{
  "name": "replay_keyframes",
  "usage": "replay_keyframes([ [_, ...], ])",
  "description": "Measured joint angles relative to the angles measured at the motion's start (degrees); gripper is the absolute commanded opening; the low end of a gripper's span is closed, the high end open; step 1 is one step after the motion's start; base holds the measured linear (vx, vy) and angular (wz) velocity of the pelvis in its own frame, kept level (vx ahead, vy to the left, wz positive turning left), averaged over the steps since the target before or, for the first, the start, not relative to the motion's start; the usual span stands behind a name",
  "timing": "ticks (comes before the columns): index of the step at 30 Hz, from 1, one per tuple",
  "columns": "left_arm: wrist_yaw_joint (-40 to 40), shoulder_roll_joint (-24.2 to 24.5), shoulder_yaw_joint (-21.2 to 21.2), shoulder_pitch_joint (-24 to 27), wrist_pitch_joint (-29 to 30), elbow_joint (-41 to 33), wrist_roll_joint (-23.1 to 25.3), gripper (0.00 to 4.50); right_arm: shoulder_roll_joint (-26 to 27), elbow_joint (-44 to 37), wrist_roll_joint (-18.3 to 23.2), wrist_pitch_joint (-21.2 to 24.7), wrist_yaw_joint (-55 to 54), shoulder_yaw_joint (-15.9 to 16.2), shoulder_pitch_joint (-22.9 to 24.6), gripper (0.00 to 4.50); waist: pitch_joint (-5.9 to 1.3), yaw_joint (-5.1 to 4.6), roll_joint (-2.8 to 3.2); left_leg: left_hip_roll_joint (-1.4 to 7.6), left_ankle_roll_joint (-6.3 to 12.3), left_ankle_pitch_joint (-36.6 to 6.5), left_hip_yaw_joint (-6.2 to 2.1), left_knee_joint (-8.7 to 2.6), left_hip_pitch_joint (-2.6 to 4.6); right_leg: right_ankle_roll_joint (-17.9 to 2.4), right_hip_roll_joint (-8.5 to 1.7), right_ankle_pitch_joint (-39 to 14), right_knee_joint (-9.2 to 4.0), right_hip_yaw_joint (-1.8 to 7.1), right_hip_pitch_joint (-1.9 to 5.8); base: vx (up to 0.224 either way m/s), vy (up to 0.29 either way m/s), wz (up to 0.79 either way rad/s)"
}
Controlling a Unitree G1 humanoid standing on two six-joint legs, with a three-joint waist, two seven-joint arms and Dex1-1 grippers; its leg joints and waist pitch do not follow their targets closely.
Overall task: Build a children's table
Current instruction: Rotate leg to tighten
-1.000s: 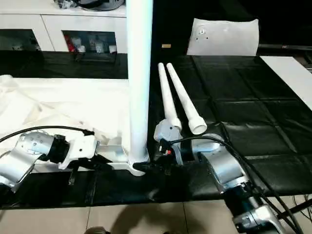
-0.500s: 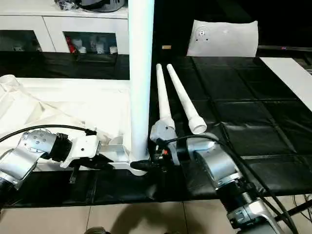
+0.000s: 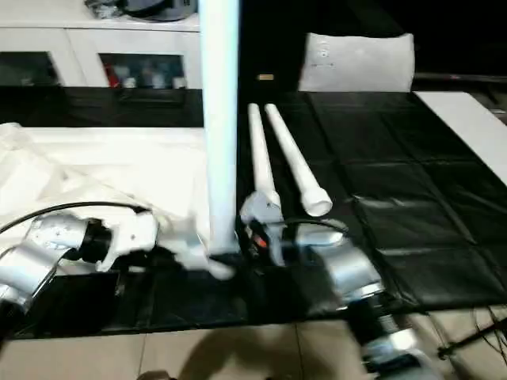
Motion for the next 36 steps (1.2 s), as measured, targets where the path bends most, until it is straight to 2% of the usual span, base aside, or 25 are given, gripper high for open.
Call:
replay_keyframes([
  [2,4.76,-1.76,2.22,2.26,5.82,-3.60,0.16,0.00,3.69,2.16,-0.52,-0.06,-5.92,-2.09,-0.15,2.74,-0.04,-1.09,-0.07,0.01,0.00,0.00,0.06,0.07,0.03,0.00,0.01,0.04,0.01,0.06,-0.07,0.000,0.000,0.00],
  [3,9.09,-4.17,3.88,3.66,10.79,-6.28,0.76,0.00,7.20,4.35,-0.65,-0.06,-11.19,-4.30,-0.69,2.74,-0.05,-2.05,-0.09,0.01,0.00,0.00,0.07,0.12,0.05,-0.02,0.01,0.07,0.00,0.07,-0.09,0.000,0.000,0.00],
  [6,16.23,-9.24,5.37,5.36,18.98,-11.12,1.29,0.00,11.21,7.77,-0.77,0.01,-19.83,-7.07,-2.77,2.74,-0.07,-3.16,-0.16,0.00,0.02,-0.01,0.10,0.18,-0.01,-0.03,0.01,0.10,-0.07,0.13,-0.15,0.000,0.000,0.00],
  [10,24.79,-15.58,5.77,6.20,27.35,-15.73,4.13,0.00,15.31,11.78,-2.03,-0.05,-28.88,-9.17,-6.07,2.74,-0.11,-2.95,-0.22,0.02,0.03,-0.03,0.13,-0.04,-0.06,0.00,0.05,0.08,-0.05,0.12,-0.26,0.000,0.000,0.00],
  [13,27.17,-16.78,5.44,6.29,29.06,-16.57,4.83,0.00,16.53,13.06,-2.95,-0.20,-31.30,-9.49,-7.17,2.74,-0.11,-2.50,-0.22,0.03,0.03,-0.03,0.17,-0.05,-0.06,0.02,0.07,0.06,-0.08,0.16,-0.27,0.000,0.000,0.00],
  [15,27.71,-16.98,5.11,6.29,29.38,-16.80,5.05,0.00,16.69,13.21,-3.21,-0.45,-31.39,-9.81,-7.16,3.44,-0.11,-2.45,-0.23,0.02,0.03,-0.03,0.24,-0.02,-0.06,0.02,0.06,0.07,-0.11,0.24,-0.27,0.000,0.000,0.00],
  [17,28.03,-16.96,4.86,6.25,29.38,-16.81,5.26,0.00,16.91,13.31,-3.34,-0.82,-31.37,-9.81,-7.14,3.44,-0.11,-2.45,-0.23,0.00,0.05,-0.04,0.27,-0.01,-0.05,0.02,0.06,0.08,-0.11,0.27,-0.27,0.000,0.000,0.00],
  [20,27.33,-14.75,3.69,5.60,28.47,-16.74,5.64,0.00,17.09,13.28,-3.13,-1.82,-31.00,-9.84,-6.61,3.86,-0.11,-2.45,-0.22,0.01,0.04,-0.04,0.27,-0.02,-0.03,0.03,0.07,0.10,-0.10,0.26,-0.29,0.000,0.000,0.00],
  [21,27.03,-14.42,3.44,5.54,28.23,-16.74,5.64,0.00,17.04,13.16,-3.13,-2.02,-30.92,-9.83,-6.43,3.86,-0.11,-2.45,-0.22,0.01,0.04,-0.04,0.27,-0.02,-0.04,0.03,0.07,0.10,-0.09,0.26,-0.29,0.000,0.000,0.00],
  [24,24.23,-11.92,3.36,5.42,25.85,-16.08,4.87,0.00,14.59,8.88,-2.20,-1.90,-26.37,-8.79,-3.43,3.95,-0.08,-2.06,-0.27,0.02,0.05,-0.04,0.26,-0.04,-0.11,0.06,0.08,0.08,-0.13,0.25,-0.32,0.000,0.000,0.00],
  [25,23.17,-10.95,3.48,5.32,25.00,-15.65,4.50,0.00,13.60,7.90,-1.70,-1.79,-24.63,-8.47,-2.56,4.30,-0.08,-1.93,-0.28,0.03,0.05,-0.04,0.26,-0.04,-0.15,0.06,0.08,0.08,-0.12,0.26,-0.35,0.000,0.000,0.00],
  [30,19.70,-8.62,4.02,4.81,21.38,-13.49,3.51,0.00,10.95,4.25,-0.85,-1.32,-20.41,-7.56,-1.59,4.47,-0.07,-1.62,-0.29,0.02,0.05,-0.03,0.27,-0.02,-0.21,0.04,0.07,0.11,-0.14,0.27,-0.39,0.000,0.000,0.00],
  [33,15.90,-6.10,4.17,4.75,17.29,-11.45,2.15,0.00,6.59,-0.37,0.11,-1.39,-14.77,-6.43,-0.45,4.47,-0.06,-1.19,-0.31,0.02,0.05,-0.04,0.27,-0.02,-0.20,0.07,0.07,0.09,-0.15,0.27,-0.38,0.000,0.000,0.00],
  [36,8.70,-0.95,3.07,3.93,9.74,-8.05,1.10,0.00,-0.67,-4.75,0.97,-1.43,-5.45,-4.33,0.09,4.47,-0.05,-0.27,-0.33,0.03,0.05,-0.04,0.27,-0.05,-0.15,0.09,0.08,0.08,-0.14,0.27,-0.36,0.000,0.000,0.00],
])
